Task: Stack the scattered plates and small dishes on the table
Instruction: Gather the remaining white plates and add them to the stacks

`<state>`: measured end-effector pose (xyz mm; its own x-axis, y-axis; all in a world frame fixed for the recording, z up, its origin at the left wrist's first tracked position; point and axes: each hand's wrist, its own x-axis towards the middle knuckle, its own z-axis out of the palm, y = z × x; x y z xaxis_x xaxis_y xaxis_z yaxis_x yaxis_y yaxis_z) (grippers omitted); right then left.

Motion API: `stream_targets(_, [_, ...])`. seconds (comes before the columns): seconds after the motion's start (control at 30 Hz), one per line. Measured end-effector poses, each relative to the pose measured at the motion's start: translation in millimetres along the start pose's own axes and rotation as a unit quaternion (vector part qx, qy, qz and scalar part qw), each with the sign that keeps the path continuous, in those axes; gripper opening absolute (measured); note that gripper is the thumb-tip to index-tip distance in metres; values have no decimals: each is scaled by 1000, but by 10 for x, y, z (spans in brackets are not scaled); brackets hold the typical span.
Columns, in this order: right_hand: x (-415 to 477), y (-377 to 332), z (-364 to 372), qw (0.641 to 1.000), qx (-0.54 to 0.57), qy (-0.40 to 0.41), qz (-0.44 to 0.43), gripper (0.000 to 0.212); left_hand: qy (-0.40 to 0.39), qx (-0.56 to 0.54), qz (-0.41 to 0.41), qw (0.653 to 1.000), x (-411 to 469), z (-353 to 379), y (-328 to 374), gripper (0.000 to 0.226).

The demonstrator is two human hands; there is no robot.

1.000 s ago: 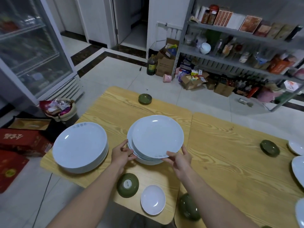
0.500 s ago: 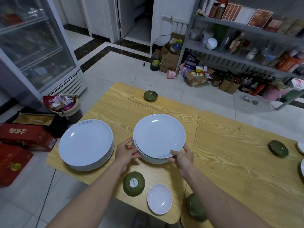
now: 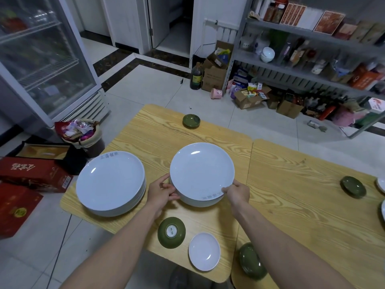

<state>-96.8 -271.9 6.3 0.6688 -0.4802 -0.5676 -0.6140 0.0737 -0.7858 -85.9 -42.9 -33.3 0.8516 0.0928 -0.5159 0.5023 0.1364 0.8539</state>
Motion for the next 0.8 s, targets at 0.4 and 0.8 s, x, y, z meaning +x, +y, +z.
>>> stream_targets(0.4, [-139, -52, -144, 884, -399, -30, -240, 47, 34, 498, 220, 838, -171, -12, 365, 38])
stream_targets(0.8, [-485, -433, -953, 626, -711, -34, -318, 86, -58, 738, 327, 587, -761, 1020, 735, 69])
